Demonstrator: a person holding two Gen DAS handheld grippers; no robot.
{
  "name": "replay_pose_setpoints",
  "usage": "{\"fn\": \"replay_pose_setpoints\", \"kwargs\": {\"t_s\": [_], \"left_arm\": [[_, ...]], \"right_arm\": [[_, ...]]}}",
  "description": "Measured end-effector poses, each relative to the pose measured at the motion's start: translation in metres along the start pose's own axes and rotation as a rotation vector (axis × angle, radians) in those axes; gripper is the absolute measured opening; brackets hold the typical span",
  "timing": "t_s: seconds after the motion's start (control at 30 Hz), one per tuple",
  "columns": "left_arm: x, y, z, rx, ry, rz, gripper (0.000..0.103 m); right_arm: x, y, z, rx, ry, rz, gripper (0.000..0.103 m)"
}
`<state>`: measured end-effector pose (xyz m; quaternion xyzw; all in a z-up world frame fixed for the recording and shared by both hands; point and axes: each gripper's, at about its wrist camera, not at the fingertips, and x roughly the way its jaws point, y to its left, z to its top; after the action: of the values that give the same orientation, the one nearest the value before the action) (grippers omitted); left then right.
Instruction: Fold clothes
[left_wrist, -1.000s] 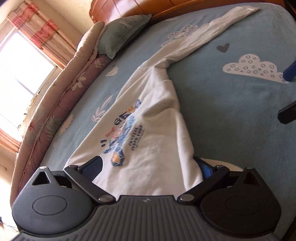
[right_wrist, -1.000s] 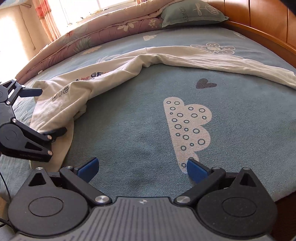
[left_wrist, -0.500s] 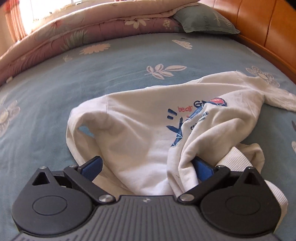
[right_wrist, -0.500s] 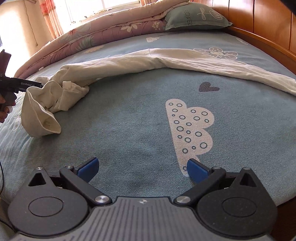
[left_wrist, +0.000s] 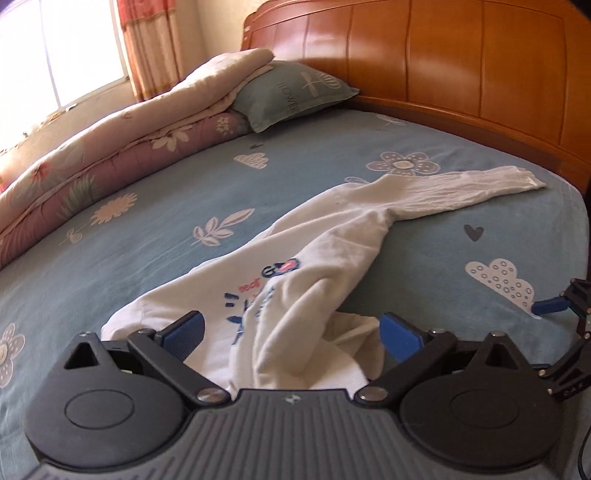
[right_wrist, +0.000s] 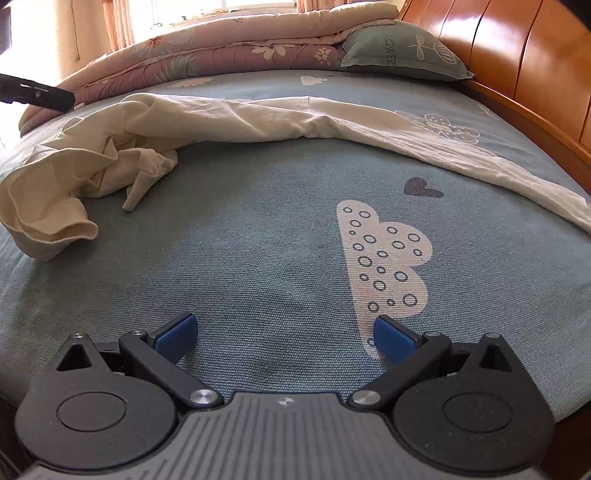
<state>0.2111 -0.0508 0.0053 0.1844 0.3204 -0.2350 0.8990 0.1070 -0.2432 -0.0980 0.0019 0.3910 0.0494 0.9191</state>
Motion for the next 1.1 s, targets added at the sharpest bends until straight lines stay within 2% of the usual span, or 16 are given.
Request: {"fn": "replay_pose_setpoints", "kwargs": {"t_s": [0.07,0.1,0.13,0.17,0.23,0.3,0.33,0.37,0.4,0.47,0.53,0.83,1.0,1.1], "left_arm": [[0.010,-0.028,-0.001,0.110,0.036,-0.013,0.099],[0.017,-0.040,-0.005,0.173,0.065,0.004,0.095],[0.023,-0.052,-0.010,0.236,0.094,0.021,0.082],[0.029,-0.061,-0.015,0.291,0.121,0.049,0.065],[0.040,-0.067,-0.025,0.374,0.173,0.138,0.057],[0.049,-0.072,-0.036,0.465,0.216,0.234,0.057],[0.050,-0.073,-0.041,0.520,0.220,0.283,0.053],[0.050,-0.072,-0.043,0.547,0.226,0.304,0.045],[0.049,-0.070,-0.044,0.548,0.234,0.308,0.040],[0.045,-0.068,-0.042,0.534,0.231,0.301,0.020],[0.037,-0.067,-0.038,0.512,0.211,0.282,0.016],[-0.029,-0.080,0.011,0.366,-0.013,0.090,0.010],[-0.059,-0.081,0.034,0.294,-0.107,-0.010,0.009],[-0.070,-0.081,0.039,0.265,-0.136,-0.051,0.009]], "right_arm": [[0.000,-0.001,0.000,0.003,-0.003,0.003,0.103],[0.000,-0.002,0.000,0.002,-0.004,0.005,0.103],[0.000,-0.002,0.000,0.001,-0.005,0.007,0.103],[0.000,-0.002,-0.001,0.000,-0.007,0.007,0.103],[0.000,-0.002,-0.002,-0.002,-0.009,0.006,0.103],[-0.001,-0.002,-0.002,-0.002,-0.012,0.007,0.103],[-0.001,-0.002,-0.003,-0.003,-0.014,0.008,0.103],[-0.001,-0.002,-0.003,-0.004,-0.016,0.009,0.103],[-0.001,-0.002,-0.003,-0.005,-0.018,0.010,0.103],[0.000,-0.002,-0.003,-0.004,-0.021,0.008,0.103],[0.000,-0.001,-0.003,-0.002,-0.022,0.007,0.103],[-0.002,-0.002,-0.003,0.000,-0.022,0.014,0.103],[-0.003,-0.003,-0.005,-0.003,-0.025,0.017,0.103],[-0.004,-0.004,-0.004,0.008,-0.023,0.022,0.103]]}}
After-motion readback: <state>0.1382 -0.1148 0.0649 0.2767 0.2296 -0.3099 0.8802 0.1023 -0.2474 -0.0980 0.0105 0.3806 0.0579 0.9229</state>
